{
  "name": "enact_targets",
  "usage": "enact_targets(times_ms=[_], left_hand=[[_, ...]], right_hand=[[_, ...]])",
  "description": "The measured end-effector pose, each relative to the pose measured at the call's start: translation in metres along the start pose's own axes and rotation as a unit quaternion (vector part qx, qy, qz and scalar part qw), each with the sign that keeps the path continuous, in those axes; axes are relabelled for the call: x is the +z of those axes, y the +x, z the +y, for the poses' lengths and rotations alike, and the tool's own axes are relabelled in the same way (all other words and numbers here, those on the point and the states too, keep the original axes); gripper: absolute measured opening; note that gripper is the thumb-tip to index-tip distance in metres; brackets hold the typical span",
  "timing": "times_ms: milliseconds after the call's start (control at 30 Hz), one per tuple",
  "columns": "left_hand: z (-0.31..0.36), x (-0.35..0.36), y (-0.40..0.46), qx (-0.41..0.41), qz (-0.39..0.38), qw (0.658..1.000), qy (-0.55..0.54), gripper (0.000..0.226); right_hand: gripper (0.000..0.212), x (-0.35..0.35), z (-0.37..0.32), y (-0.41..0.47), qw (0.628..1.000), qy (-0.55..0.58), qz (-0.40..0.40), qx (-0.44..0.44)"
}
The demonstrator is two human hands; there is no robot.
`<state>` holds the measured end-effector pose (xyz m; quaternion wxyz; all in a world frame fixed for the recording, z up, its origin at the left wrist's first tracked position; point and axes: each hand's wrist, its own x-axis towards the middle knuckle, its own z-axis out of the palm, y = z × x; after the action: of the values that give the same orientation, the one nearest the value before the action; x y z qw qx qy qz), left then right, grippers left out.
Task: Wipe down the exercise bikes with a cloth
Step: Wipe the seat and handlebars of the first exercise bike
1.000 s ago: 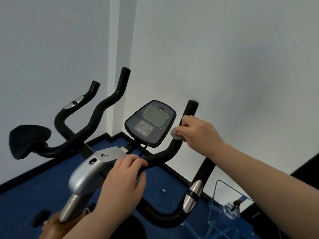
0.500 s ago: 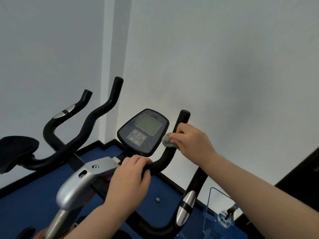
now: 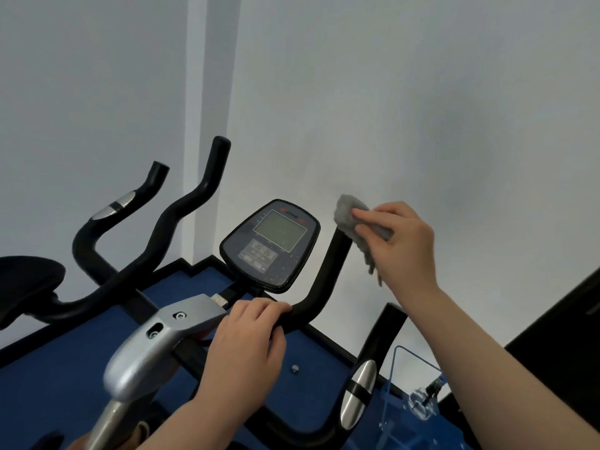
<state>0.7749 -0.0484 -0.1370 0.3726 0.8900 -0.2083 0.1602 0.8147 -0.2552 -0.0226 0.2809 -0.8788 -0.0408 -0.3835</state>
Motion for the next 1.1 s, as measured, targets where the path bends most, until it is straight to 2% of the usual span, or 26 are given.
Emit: enact_targets(times_ms=[100,167,233,367,600,700,767,833,867,967,1000,1033,1100], left_hand=[[0.0,0.0,-0.001,-0.001,0.0,1.0,-0.003,0.029],[0.0,0.0,0.0,-0.004,-0.002,1.0,-0.006,0.03],[-0.002,0.001,0.0,-0.001,-0.004,1.0,-0.004,0.029],[-0.002,0.002,0.0,0.004,-0.003,1.0,-0.005,0.029],[-0.003,0.003,0.001,-0.006,0.004,1.0,-0.023,0.029],[-0.003,0.004,0.002,-0.007,0.006,1.0,-0.022,0.028],[-0.003,0.005,0.003,-0.011,0.005,1.0,-0.025,0.028],[-0.004,0.005,0.004,-0.024,0.005,0.998,-0.05,0.027],[-0.005,0.004,0.003,-0.032,0.005,0.997,-0.067,0.027],[-0.008,0.003,0.003,-0.051,0.007,0.994,-0.096,0.025],[-0.008,0.003,0.002,-0.056,0.008,0.994,-0.096,0.025],[-0.008,0.003,0.002,-0.059,0.008,0.994,-0.095,0.025],[-0.007,0.002,0.001,-0.062,0.008,0.994,-0.089,0.025]], right_hand=[[0.022,-0.004,-0.001,-0.002,0.99,0.07,0.094,0.084],[0.021,0.007,-0.004,0.004,0.957,0.178,0.152,0.175],[0.024,0.029,-0.012,0.003,0.917,0.257,0.158,0.261],[0.034,0.059,-0.02,-0.022,0.938,0.165,0.194,0.234],[0.022,0.077,-0.012,-0.072,0.943,0.059,0.102,0.311],[0.019,0.07,-0.016,-0.08,0.942,0.077,0.066,0.321],[0.019,0.061,-0.02,-0.089,0.945,0.07,0.013,0.319],[0.019,0.05,-0.021,-0.099,0.959,0.003,-0.057,0.279],[0.019,0.043,-0.024,-0.1,0.969,-0.019,-0.063,0.239],[0.024,0.025,-0.036,-0.073,0.998,-0.067,-0.001,0.017],[0.026,0.023,-0.036,-0.058,0.99,-0.13,0.0,-0.063],[0.027,0.023,-0.035,-0.042,0.97,-0.207,-0.032,-0.121],[0.027,0.028,-0.028,-0.019,0.907,-0.356,-0.167,-0.152]])
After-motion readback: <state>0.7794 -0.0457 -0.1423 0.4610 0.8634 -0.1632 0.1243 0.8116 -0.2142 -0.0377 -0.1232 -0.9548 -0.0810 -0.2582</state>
